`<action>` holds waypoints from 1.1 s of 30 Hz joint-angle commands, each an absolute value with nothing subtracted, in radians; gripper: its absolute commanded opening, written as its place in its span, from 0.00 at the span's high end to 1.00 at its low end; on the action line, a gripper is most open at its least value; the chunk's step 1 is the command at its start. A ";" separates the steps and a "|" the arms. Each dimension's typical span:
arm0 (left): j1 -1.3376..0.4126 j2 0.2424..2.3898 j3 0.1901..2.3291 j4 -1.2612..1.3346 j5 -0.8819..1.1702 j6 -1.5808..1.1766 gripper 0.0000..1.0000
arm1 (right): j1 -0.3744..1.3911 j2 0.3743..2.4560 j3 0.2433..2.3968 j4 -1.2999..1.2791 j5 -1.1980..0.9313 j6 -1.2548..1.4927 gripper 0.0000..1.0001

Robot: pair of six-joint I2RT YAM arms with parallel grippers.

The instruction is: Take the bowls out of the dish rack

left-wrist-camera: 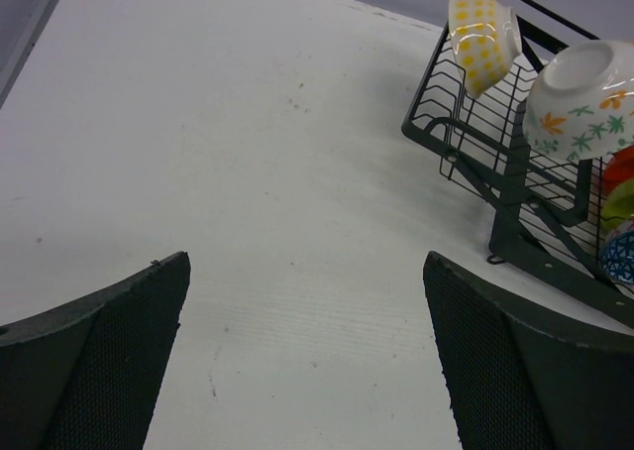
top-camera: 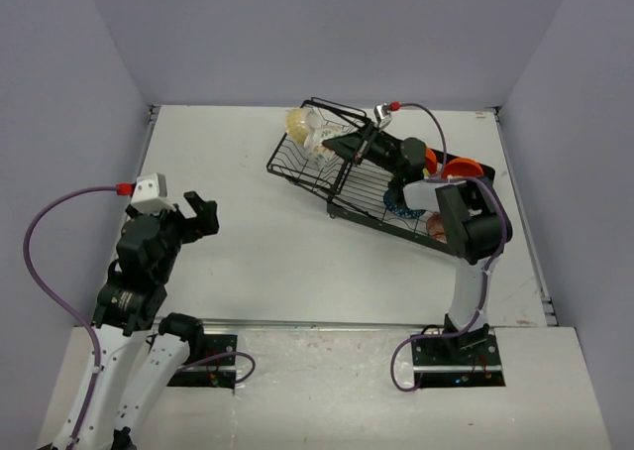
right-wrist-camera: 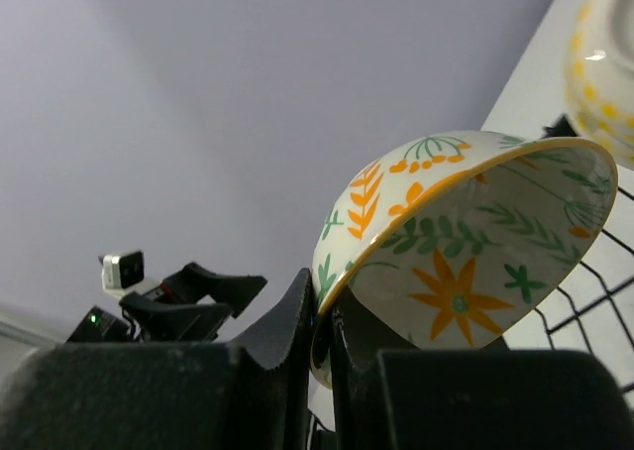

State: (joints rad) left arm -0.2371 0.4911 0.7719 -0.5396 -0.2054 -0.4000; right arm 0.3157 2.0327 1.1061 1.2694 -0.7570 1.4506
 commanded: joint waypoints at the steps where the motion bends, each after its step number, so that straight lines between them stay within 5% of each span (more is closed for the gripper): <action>1: -0.242 0.500 0.784 -0.520 -0.236 -0.390 0.00 | 0.339 1.872 1.187 1.344 -0.811 1.357 1.00; 6: -0.242 0.511 0.798 -0.529 -0.241 -0.393 0.00 | 0.388 1.705 1.223 1.016 -0.848 1.111 1.00; 9: -0.242 0.535 0.871 -0.575 -0.209 -0.403 0.00 | 0.466 1.576 1.290 0.563 -0.803 0.747 1.00; 10: -0.242 0.563 0.953 -0.590 -0.201 -0.408 0.00 | 0.503 1.548 1.327 0.241 -0.663 0.487 1.00; 13: -0.242 0.638 1.189 -0.662 -0.192 -0.408 0.00 | 0.676 1.473 1.433 -0.146 -0.322 0.150 1.00; 22: -0.242 0.940 1.620 -0.802 0.133 -0.422 0.00 | 1.176 1.448 1.460 -0.498 0.399 -0.264 1.00; 26: -0.242 0.992 1.569 -0.801 0.373 -0.419 0.00 | 1.276 1.408 1.411 -0.506 0.427 -0.412 1.00; 33: -0.253 0.979 1.338 -0.658 0.662 -0.497 0.00 | 1.305 1.309 1.350 -0.509 0.149 -0.632 1.00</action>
